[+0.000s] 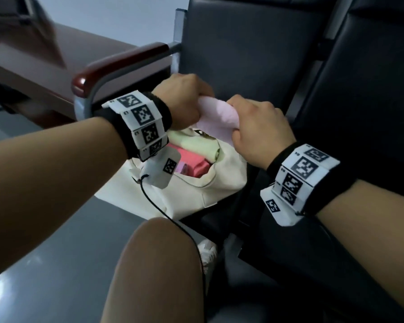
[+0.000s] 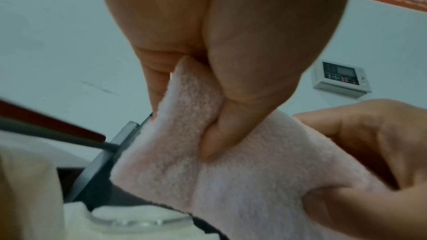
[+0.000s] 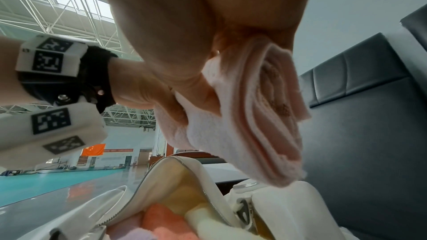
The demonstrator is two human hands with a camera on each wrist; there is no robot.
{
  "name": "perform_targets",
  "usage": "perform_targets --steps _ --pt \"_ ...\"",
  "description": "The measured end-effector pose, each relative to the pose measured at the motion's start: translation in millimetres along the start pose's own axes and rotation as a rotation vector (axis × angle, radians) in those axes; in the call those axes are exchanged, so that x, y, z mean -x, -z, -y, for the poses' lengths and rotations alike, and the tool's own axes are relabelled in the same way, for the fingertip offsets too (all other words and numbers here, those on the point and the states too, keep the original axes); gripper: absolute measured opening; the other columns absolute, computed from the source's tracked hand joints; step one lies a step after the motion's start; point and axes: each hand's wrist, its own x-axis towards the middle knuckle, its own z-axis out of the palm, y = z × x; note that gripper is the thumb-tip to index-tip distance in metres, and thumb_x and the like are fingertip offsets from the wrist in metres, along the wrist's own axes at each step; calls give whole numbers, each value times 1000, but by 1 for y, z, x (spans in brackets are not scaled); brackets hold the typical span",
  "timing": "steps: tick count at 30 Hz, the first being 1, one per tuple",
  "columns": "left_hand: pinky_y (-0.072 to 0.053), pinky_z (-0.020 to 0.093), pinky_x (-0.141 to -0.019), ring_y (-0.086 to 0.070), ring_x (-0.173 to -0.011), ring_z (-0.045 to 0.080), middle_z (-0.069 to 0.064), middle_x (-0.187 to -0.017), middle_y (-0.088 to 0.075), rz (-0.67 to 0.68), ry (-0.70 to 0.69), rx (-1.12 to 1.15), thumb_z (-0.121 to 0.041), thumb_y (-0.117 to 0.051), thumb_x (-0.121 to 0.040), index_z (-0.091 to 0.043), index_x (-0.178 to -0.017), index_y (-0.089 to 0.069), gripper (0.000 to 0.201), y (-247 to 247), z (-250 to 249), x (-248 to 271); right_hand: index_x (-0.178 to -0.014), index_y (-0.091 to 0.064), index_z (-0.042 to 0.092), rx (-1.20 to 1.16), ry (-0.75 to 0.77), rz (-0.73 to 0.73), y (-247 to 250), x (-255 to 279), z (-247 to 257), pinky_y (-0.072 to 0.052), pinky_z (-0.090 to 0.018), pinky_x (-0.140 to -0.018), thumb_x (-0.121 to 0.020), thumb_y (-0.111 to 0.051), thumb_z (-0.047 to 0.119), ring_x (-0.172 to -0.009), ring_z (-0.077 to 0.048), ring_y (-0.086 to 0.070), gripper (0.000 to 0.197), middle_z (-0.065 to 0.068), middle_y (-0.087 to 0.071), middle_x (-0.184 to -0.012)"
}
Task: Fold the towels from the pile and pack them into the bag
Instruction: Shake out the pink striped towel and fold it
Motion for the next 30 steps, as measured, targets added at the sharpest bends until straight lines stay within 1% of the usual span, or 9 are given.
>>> perform_targets --steps 4,6,10,14,18,20,23,27,30 --pt "-51 38 -86 -63 -99 28 -2 -98 -70 5 -40 -62 -6 -57 -77 -31 -106 -72 42 25 7 -3 -118 -52 13 -43 29 -37 4 -9 9 -37 -37 -68 -85 -52 8 -95 -42 -59 33 -9 -64 -111" --pt "-47 36 -83 -60 -97 27 0 -100 -70 -3 -54 -123 -7 -57 -79 -30 -106 -72 39 43 10 -5 -118 -52 13 -56 45 -66 11 -15 16 -37 -37 -68 -86 -52 9 -94 -41 -59 32 -9 -64 -111" --pt "-50 41 -86 -56 -91 28 2 -98 -70 25 -63 -233 -12 -62 -78 -31 -111 -71 40 84 18 -3 -116 -51 14 -75 80 -123 30 -28 34 -36 -37 -69 -87 -54 10 -94 -41 -59 29 -9 -64 -111" --pt "-44 36 -81 -51 -89 26 0 -90 -65 14 -54 -268 -11 -64 -77 -33 -105 -70 37 110 22 5 -123 -51 16 -70 109 -155 44 -36 49 -36 -36 -71 -88 -54 8 -100 -40 -60 36 -9 -64 -115" --pt "-43 35 -77 -57 -92 31 -2 -85 -58 -7 -5 -240 -11 -65 -78 -31 -107 -72 36 99 26 16 -127 -51 16 -42 105 -141 40 -37 56 -35 -36 -71 -89 -53 6 -102 -39 -60 39 -10 -63 -116" --pt "-46 37 -78 -60 -98 33 -1 -89 -60 -29 6 -201 -10 -64 -78 -31 -107 -72 37 86 29 20 -124 -52 15 -23 101 -126 34 -35 56 -34 -35 -71 -88 -54 6 -102 -39 -59 37 -10 -63 -116" --pt "-42 33 -77 -57 -96 27 0 -100 -63 -38 -5 -163 -7 -59 -78 -30 -101 -71 35 66 30 21 -119 -54 13 -2 89 -105 22 -33 53 -34 -36 -70 -88 -53 6 -101 -40 -59 32 -11 -62 -115" --pt "-43 36 -73 -62 -98 31 -4 -90 -53 -35 69 -110 -7 -57 -76 -35 -74 -52 29 47 29 21 -117 -55 12 0 70 -92 11 -35 47 -35 -37 -70 -87 -51 4 -99 -41 -58 31 -12 -62 -113" --pt "-38 35 -72 -61 -104 32 -4 -94 -50 -72 89 -93 -6 -56 -77 -33 -80 -52 28 35 28 23 -117 -56 13 -1 50 -97 5 -37 45 -34 -36 -70 -87 -51 4 -99 -40 -58 31 -11 -62 -113"
